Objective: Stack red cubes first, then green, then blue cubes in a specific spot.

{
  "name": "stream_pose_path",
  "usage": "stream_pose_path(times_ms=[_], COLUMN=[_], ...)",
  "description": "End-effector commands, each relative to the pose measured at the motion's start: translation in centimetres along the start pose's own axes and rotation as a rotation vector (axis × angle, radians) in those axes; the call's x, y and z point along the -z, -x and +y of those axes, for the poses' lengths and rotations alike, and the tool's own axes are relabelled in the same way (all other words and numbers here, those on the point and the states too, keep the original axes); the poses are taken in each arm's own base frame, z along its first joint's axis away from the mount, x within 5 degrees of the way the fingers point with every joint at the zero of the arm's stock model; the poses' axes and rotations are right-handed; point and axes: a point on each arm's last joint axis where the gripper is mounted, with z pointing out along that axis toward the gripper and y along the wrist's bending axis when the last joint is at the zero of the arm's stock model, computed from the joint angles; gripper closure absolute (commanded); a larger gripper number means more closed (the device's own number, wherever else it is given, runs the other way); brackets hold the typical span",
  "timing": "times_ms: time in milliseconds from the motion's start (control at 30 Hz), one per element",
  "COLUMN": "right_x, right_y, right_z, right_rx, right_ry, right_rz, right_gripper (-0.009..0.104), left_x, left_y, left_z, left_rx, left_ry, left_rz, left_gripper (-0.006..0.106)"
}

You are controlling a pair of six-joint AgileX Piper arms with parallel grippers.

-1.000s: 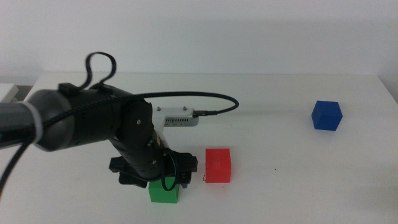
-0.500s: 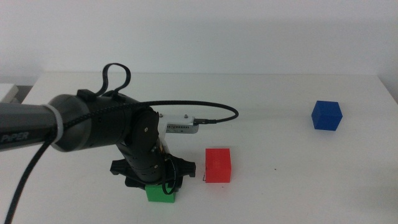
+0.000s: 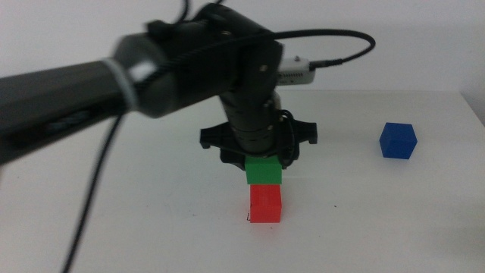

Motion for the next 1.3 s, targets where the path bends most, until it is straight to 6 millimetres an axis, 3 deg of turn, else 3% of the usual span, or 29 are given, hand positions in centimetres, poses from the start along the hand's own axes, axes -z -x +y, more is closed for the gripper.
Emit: stream_pose_path(times_ms=[0, 400, 1067, 1133, 1267], right_x=[0.0, 0.0, 0.0, 0.0, 0.0], right_y=[0.0, 0.0, 0.0, 0.0, 0.0], right_z=[0.0, 0.0, 0.0, 0.0, 0.0], right_rx=[0.007, 0.007, 0.007, 0.007, 0.007], right_ry=[0.002, 0.002, 0.002, 0.002, 0.002], right_rz=[-0.010, -0.010, -0.010, -0.010, -0.010], right_gripper=[0.002, 0.002, 0.002, 0.002, 0.002], left_x=[-0.8, -4.7, -7.8, -7.8, -7.8], left_y=[0.3, 0.4, 0.2, 0.4, 0.5], left_z=[-0.7, -1.2, -1.2, -1.1, -0.9], left_rx=[0.021, 0.042, 0.030, 0.020, -0.013], left_ry=[0.022, 0.039, 0.081, 0.093, 0.114], left_rz=[0.038, 0.069, 0.099, 0.088, 0.074], left_gripper=[0.102, 0.102, 0.099, 0.049, 0.018])
